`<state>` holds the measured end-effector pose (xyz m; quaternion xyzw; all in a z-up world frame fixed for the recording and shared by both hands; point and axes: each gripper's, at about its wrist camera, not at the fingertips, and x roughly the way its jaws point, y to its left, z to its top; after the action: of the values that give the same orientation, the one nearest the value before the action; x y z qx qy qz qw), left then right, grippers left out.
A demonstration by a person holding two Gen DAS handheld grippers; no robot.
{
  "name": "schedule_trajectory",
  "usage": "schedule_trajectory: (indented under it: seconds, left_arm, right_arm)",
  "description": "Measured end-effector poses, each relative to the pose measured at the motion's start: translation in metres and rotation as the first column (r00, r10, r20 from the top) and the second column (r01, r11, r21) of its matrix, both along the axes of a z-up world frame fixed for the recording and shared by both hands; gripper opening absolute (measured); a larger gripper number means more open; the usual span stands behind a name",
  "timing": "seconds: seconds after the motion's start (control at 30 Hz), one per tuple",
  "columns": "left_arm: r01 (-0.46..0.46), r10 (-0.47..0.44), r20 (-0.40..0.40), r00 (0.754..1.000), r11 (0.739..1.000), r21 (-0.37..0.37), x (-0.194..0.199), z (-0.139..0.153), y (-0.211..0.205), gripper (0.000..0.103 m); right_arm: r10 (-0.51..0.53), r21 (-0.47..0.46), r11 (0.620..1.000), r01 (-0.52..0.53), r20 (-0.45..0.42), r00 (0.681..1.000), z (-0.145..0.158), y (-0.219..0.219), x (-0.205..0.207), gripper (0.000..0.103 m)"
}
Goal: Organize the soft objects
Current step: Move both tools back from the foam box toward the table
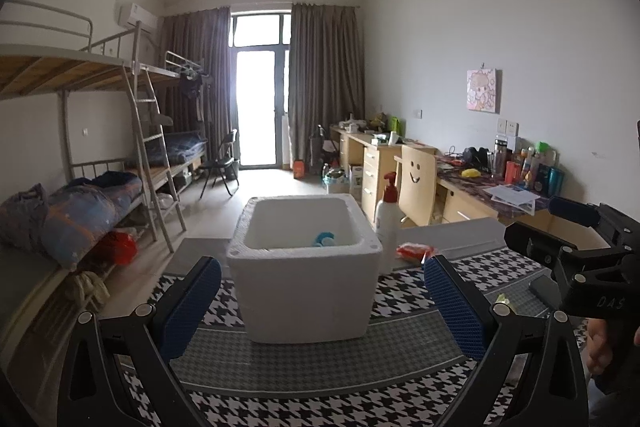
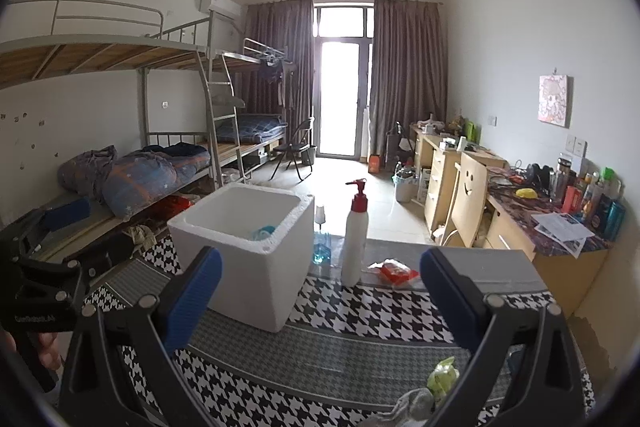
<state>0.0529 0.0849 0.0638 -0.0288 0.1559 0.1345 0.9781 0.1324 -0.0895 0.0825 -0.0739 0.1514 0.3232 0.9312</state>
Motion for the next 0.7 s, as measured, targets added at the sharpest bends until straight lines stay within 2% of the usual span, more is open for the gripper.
schedule_trajectory:
  seconds: [0.2, 0.7]
  left_arm:
    - [0.019, -0.019, -0.015, 1.000, 0.999, -0.031, 0.003, -0.013, -0.008, 0.102]
    - [0.088, -0.090, -0.033, 0.995, 0.995, -0.046, 0.009, -0.029, -0.030, 0.102]
  right_arm:
    - [-0.025, -0.014, 1.000, 0.025, -0.004, 1.000, -0.011, -0.008, -0.002, 0.101]
    - [-0.082, 0.010, 0.997, 0.082, -0.015, 0.997, -0.024, -0.033, 0.000, 0.101]
